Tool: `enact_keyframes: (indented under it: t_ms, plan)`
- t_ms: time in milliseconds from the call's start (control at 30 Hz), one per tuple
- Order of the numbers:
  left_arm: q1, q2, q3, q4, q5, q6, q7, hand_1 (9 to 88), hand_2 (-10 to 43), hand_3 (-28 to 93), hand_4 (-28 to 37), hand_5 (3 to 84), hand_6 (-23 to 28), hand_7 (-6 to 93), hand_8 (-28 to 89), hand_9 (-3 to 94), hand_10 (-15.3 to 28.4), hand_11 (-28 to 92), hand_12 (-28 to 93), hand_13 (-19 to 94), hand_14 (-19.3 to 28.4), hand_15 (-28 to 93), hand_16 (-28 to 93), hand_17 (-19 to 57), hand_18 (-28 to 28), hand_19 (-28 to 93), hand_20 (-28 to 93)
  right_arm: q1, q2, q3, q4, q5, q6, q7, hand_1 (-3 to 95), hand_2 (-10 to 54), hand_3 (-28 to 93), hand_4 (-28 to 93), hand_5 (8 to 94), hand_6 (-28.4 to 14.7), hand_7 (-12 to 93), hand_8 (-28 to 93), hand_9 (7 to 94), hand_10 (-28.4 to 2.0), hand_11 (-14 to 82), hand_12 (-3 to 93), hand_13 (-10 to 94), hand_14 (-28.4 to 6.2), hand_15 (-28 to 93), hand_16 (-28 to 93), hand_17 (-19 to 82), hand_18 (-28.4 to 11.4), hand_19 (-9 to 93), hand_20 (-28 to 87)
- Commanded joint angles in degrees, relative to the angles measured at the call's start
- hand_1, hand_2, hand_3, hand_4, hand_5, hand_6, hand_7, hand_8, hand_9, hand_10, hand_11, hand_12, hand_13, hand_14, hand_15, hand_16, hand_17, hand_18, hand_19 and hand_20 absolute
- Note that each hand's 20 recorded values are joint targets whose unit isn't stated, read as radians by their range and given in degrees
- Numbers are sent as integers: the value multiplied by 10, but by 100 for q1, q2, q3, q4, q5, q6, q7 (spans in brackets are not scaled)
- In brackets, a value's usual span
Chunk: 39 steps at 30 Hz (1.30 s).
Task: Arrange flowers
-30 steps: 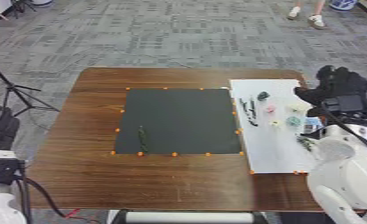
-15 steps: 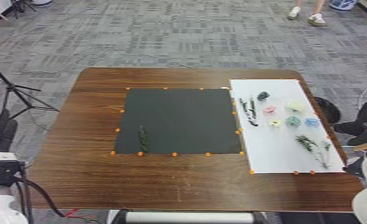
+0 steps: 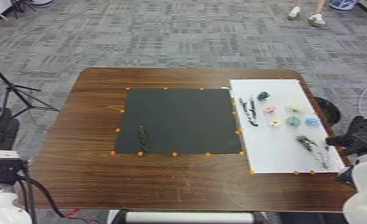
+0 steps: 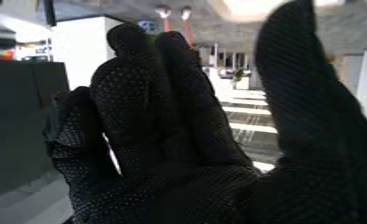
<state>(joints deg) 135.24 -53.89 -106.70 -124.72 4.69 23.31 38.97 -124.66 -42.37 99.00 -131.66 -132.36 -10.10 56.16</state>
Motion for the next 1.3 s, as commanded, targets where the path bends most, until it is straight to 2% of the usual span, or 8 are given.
enact_keyframes:
  t_ms: [33,267,467,533,667,1133,1200,1300]
  plan:
    - [32,34,62,-31,54,66,32,205,174,746,-283,416,84,164,-107,287,137,250,81,211,126,286,-54,-52,109,249,113,103,-249,-383,290,-49,183,103,394,-95,644,-283,622,-89,136,-84,626,-192,295,257,605,-162,711,392,373,-274,891,390]
    - [-6,10,87,-4,97,82,-64,217,187,744,-283,417,84,165,-108,288,139,253,79,214,127,292,-58,-50,108,250,111,175,-377,-613,495,-332,359,165,508,-95,566,-282,656,-73,109,-102,647,-178,327,270,621,-154,710,400,383,-270,892,388]
    - [8,-28,102,-21,206,67,-183,220,188,745,-283,417,83,166,-109,288,138,253,77,215,126,294,-60,-50,108,251,111,346,-541,-799,753,-351,441,220,525,-95,557,-283,653,-69,105,-103,645,-174,357,289,622,-151,713,413,386,-270,894,388]
    - [29,-9,92,-42,175,100,-172,224,190,743,-283,417,83,167,-109,288,139,254,77,215,127,294,-60,-51,109,252,111,407,-557,-864,858,-429,491,208,528,-95,541,-283,652,-68,106,-103,645,-174,363,292,622,-151,713,416,387,-270,894,388]
    - [30,-39,84,-57,281,44,-300,235,201,739,-283,416,82,168,-109,289,138,255,77,215,127,295,-61,-51,109,255,111,459,-633,-901,933,-298,448,241,479,-95,614,-283,645,-72,111,-101,640,-178,373,295,614,-154,716,425,382,-270,893,388]
    - [-105,-100,163,-6,361,12,-497,236,197,736,-283,417,83,166,-109,289,139,257,76,215,128,297,-62,-52,109,256,108,507,-696,-953,1082,-201,633,278,441,-95,777,-283,693,-54,141,-104,654,-178,413,307,618,-156,721,413,380,-271,886,387]
    - [-129,-96,191,2,356,16,-499,235,197,737,-283,417,83,167,-109,290,139,258,77,215,128,297,-62,-53,109,257,109,514,-700,-954,1101,-191,660,269,459,-95,757,-283,712,-50,154,-95,674,-167,386,368,624,-155,720,413,381,-271,885,389]
    - [-121,-93,198,-1,362,2,-503,235,196,738,-283,417,84,167,-109,290,139,258,76,215,129,297,-62,-53,108,257,108,501,-707,-956,1126,-215,801,289,499,-95,718,-283,751,-44,194,34,711,-151,354,450,641,-150,715,413,389,-273,886,389]
